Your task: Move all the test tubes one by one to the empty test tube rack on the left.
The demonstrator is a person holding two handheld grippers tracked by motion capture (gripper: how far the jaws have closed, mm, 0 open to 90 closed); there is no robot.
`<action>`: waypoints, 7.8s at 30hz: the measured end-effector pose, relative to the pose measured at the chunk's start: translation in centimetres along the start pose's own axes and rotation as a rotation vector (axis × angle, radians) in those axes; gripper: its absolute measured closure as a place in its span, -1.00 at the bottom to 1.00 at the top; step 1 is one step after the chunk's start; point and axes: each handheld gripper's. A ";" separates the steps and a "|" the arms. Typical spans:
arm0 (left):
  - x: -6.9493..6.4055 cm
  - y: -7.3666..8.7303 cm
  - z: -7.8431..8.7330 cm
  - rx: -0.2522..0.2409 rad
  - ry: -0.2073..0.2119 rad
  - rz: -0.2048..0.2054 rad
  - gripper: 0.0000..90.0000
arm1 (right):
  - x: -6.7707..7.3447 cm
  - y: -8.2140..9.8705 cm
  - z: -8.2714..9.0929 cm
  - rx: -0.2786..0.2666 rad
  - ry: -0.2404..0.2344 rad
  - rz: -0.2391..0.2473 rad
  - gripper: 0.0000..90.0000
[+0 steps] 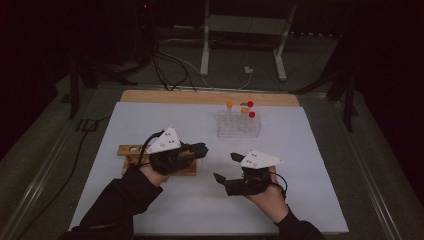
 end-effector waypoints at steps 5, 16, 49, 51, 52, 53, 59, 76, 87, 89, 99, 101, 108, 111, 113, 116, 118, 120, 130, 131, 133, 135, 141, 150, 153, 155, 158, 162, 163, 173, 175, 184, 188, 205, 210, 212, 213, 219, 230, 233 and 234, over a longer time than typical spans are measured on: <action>1.2 -0.3 1.2 -0.009 -0.046 0.008 0.72 | -0.1 0.2 -0.1 0.002 -0.014 -0.005 -0.95; 3.9 -0.2 4.3 -0.027 -0.138 0.035 0.72 | -0.2 0.0 0.3 -0.013 -0.017 -0.001 -1.00; 7.6 5.8 1.8 0.035 -0.265 0.137 0.72 | -0.7 0.4 0.3 -0.003 -0.021 -0.020 -1.00; 7.4 6.5 1.5 0.049 -0.261 0.140 0.72 | -0.7 0.4 0.3 -0.002 -0.022 -0.022 -1.00; 7.4 6.7 1.4 0.053 -0.257 0.143 0.72 | -0.7 0.4 0.3 -0.003 -0.023 -0.023 -1.00; 7.3 6.9 1.2 0.062 -0.255 0.143 0.72 | -0.7 0.4 0.3 -0.004 -0.024 -0.024 -1.00; 7.1 7.6 0.6 0.086 -0.255 0.140 0.72 | -0.7 0.4 0.3 -0.003 -0.024 -0.025 -1.00; 7.1 8.2 0.3 0.105 -0.253 0.146 0.71 | -0.7 0.4 0.4 -0.002 -0.023 -0.020 -1.00; 7.0 8.2 0.5 0.115 -0.226 0.163 0.61 | -0.9 -0.1 1.1 -0.030 -0.002 -0.010 -1.00; 6.9 8.2 0.7 0.110 -0.210 0.162 0.51 | -1.0 -0.2 1.3 -0.036 -0.002 -0.013 -1.00; 5.5 7.6 3.0 0.060 -0.179 0.128 -0.21 | -2.3 -1.1 2.6 -0.047 0.046 0.001 -1.00; 5.0 7.5 3.5 0.057 -0.188 0.115 -0.39 | -2.8 -1.2 2.9 -0.050 0.053 0.003 -1.00; 3.4 7.7 5.4 0.053 -0.168 0.098 -0.81 | -5.0 -1.2 3.5 -0.065 0.103 0.001 -1.00; 3.0 7.8 6.1 0.044 -0.148 0.105 -0.95 | -6.0 -1.1 3.5 -0.056 0.128 -0.008 -1.00; 2.7 8.0 6.5 0.038 -0.135 0.109 -0.96 | -6.7 -1.0 3.5 -0.058 0.144 -0.019 -1.00; 2.1 8.3 6.9 0.036 -0.134 0.104 -0.97 | -7.9 -0.7 3.4 -0.052 0.170 -0.036 -1.00; 1.8 8.6 7.2 0.026 -0.138 0.102 -0.97 | -8.6 -0.6 3.2 -0.044 0.194 -0.046 -1.00; 1.6 8.9 7.4 0.026 -0.133 0.109 -0.97 | -9.5 -0.5 2.9 -0.038 0.211 -0.056 -1.00; 1.5 9.9 7.5 0.042 -0.139 0.101 -0.97 | -14.0 0.4 0.8 0.007 0.296 -0.138 -0.67; 1.5 9.9 7.4 0.042 -0.139 0.104 -0.97 | -14.4 0.5 0.5 0.018 0.310 -0.141 -0.65; 1.6 9.9 7.4 0.040 -0.145 0.105 -0.97 | -15.1 0.6 0.0 0.028 0.311 -0.157 -0.51; 1.6 10.0 7.3 0.042 -0.147 0.104 -0.97 | -15.7 0.7 -0.3 0.037 0.314 -0.171 -0.37; 1.6 9.9 7.5 0.036 -0.149 0.107 -0.97 | -17.0 1.2 -1.4 0.054 0.339 -0.207 -0.11; 1.8 9.9 7.7 0.031 -0.144 0.114 -0.97 | -18.4 1.2 -2.3 0.044 0.375 -0.212 0.20; 1.9 9.9 7.7 0.030 -0.143 0.119 -0.97 | -18.8 1.0 -2.6 0.050 0.385 -0.212 0.26; 1.9 9.9 7.7 0.034 -0.144 0.113 -0.97 | -19.0 1.0 -2.8 0.058 0.391 -0.212 0.32; 1.9 10.0 7.7 0.032 -0.144 0.117 -0.97 | -19.4 0.9 -3.1 0.072 0.394 -0.225 0.38; 2.0 10.0 7.7 0.032 -0.137 0.126 -0.97 | -19.6 0.9 -3.4 0.076 0.396 -0.227 0.47; 2.0 10.0 7.7 0.031 -0.140 0.126 -0.97 | -19.6 0.9 -3.5 0.077 0.395 -0.228 0.49; 2.0 10.1 7.6 0.041 -0.123 0.131 -0.97 | -19.6 0.6 -3.9 0.089 0.418 -0.226 0.65; 2.0 10.2 7.6 0.046 -0.114 0.130 -0.97 | -19.6 0.4 -3.8 0.089 0.419 -0.225 0.65; 1.8 10.0 7.5 0.056 -0.116 0.115 -0.97 | -19.1 -1.0 -2.5 0.057 0.419 -0.206 0.65; 1.8 10.0 7.5 0.055 -0.110 0.115 -0.97 | -18.6 -1.9 -1.8 0.043 0.424 -0.180 0.65; 1.4 9.5 7.2 0.064 -0.079 0.108 -0.97 | -15.5 -4.3 1.4 0.039 0.398 -0.101 0.65; 1.2 9.3 7.1 0.068 -0.072 0.101 -0.97 | -14.0 -3.9 1.3 0.061 0.353 -0.081 0.65; 1.1 9.3 7.0 0.069 -0.070 0.100 -0.97 | -13.3 -3.6 1.1 0.071 0.336 -0.069 0.65; 1.1 9.2 7.0 0.070 -0.067 0.099 -0.97 | -13.0 -3.4 1.0 0.076 0.327 -0.065 0.65; 0.8 8.8 7.0 0.077 -0.044 0.083 -0.97 | -11.1 -2.3 0.2 0.109 0.270 -0.047 0.65; 0.2 7.9 6.3 0.077 -0.008 0.075 -0.97 | -6.6 -0.5 -0.3 0.128 0.143 -0.013 0.65; 0.1 7.7 6.0 0.080 0.000 0.074 -0.97 | -5.3 -0.1 -0.5 0.136 0.103 0.000 0.65; 0.1 7.6 5.9 0.080 0.000 0.072 -0.97 | -4.8 0.0 -0.7 0.139 0.089 0.006 0.65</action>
Point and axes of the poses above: each handheld gripper's, and its own axes: z roughly backward along the jaws, y roughly out of its underside, x roughly to its left, and after that the axes turned 12 degrees about -y, right-handed
